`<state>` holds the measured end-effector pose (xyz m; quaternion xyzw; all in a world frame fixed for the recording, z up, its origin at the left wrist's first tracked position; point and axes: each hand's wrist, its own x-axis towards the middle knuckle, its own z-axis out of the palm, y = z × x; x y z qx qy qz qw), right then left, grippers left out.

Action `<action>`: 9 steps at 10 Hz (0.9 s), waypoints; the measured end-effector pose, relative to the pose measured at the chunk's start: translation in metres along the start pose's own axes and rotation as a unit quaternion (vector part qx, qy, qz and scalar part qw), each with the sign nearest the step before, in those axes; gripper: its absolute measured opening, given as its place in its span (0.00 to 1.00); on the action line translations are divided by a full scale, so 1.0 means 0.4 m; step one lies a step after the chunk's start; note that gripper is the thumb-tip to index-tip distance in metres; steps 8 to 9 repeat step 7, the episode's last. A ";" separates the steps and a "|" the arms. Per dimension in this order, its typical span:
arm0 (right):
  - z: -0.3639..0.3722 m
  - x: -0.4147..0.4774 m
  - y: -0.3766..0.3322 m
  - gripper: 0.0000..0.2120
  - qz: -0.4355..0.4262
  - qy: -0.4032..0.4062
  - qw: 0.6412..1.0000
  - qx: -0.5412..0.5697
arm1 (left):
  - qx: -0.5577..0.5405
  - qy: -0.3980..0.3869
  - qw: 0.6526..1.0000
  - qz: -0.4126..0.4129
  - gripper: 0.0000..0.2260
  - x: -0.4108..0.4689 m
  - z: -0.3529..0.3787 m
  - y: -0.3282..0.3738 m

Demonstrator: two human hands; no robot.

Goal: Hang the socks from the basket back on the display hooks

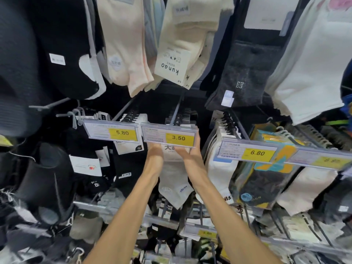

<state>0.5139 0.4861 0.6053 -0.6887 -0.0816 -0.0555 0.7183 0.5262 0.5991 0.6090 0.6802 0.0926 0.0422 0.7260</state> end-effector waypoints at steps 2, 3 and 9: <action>0.005 -0.019 0.008 0.43 -0.009 0.012 0.999 -0.036 | 0.001 0.016 1.000 0.005 0.26 -0.044 0.005 -0.002; 0.008 -0.026 0.007 0.42 -0.005 0.026 0.998 -0.051 | 0.010 0.020 1.000 -0.011 0.31 -0.041 0.004 -0.004; 0.001 -0.179 0.128 0.31 0.032 0.060 0.970 -0.235 | 0.049 0.005 0.995 0.092 0.23 -0.130 -0.028 -0.128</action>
